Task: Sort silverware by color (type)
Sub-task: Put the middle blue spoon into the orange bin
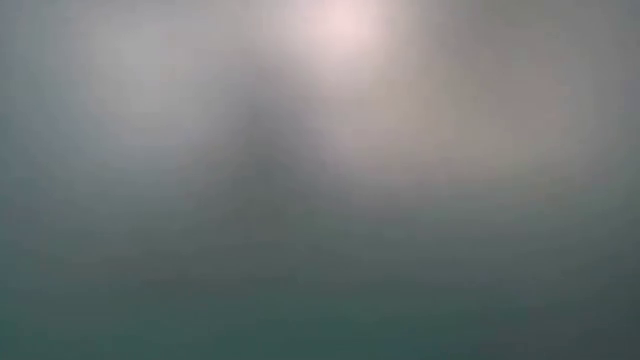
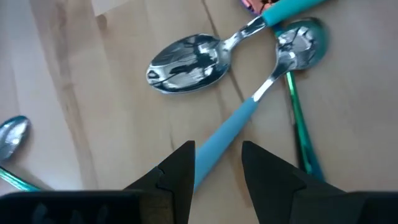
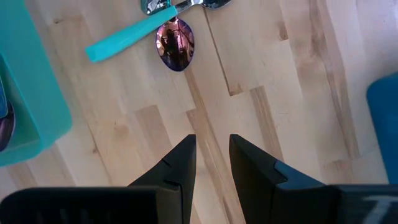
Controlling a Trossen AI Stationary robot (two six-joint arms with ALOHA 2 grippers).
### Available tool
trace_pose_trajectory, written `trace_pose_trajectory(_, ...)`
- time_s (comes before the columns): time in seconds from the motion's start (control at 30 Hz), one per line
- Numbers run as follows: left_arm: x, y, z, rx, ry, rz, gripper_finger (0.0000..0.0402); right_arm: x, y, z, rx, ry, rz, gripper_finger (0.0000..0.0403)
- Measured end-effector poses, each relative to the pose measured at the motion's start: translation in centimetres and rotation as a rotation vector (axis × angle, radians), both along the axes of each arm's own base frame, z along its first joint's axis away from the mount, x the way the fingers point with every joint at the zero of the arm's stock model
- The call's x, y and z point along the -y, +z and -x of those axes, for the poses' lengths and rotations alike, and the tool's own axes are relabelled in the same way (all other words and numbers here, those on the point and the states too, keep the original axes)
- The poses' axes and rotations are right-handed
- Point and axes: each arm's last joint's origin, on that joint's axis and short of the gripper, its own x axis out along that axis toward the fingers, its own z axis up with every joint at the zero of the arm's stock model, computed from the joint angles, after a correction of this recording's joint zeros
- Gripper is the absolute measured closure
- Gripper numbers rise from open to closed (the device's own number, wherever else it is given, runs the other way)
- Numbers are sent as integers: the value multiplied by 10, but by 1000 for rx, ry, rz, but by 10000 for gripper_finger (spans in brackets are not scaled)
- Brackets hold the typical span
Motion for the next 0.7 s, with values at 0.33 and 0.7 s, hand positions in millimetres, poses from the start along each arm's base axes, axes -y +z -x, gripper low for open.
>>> trace_pose_trajectory(0.33, -11, 0, 1, 2, -31, -12, 285, 0, 0, 0, 1, -1, 0, 316)
trace_pose_trajectory(0.7, -14, -33, -14, -106, -51, 20, 285, 0, 0, -1, 8, -2, -2, 316)
